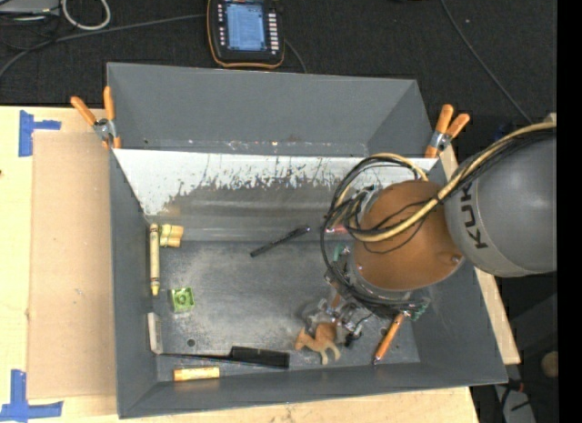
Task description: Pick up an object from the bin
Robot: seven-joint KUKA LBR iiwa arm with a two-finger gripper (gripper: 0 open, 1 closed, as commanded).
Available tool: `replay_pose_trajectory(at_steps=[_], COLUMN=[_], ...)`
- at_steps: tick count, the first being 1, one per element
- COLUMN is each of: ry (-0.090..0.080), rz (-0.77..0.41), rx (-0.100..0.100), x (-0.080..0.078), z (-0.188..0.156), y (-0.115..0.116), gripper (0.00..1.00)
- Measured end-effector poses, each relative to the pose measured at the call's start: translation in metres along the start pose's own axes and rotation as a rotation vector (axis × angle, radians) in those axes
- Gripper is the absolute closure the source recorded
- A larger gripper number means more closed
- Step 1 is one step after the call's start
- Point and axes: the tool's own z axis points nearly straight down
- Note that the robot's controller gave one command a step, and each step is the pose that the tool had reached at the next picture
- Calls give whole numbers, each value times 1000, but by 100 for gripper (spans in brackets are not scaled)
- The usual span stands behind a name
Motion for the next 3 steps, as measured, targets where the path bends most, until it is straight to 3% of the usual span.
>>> replay_pose_trajectory(at_steps=[3], ry=[0], rz=[4], rx=[-3], x=[0], z=[-43], y=[2], gripper=[100])
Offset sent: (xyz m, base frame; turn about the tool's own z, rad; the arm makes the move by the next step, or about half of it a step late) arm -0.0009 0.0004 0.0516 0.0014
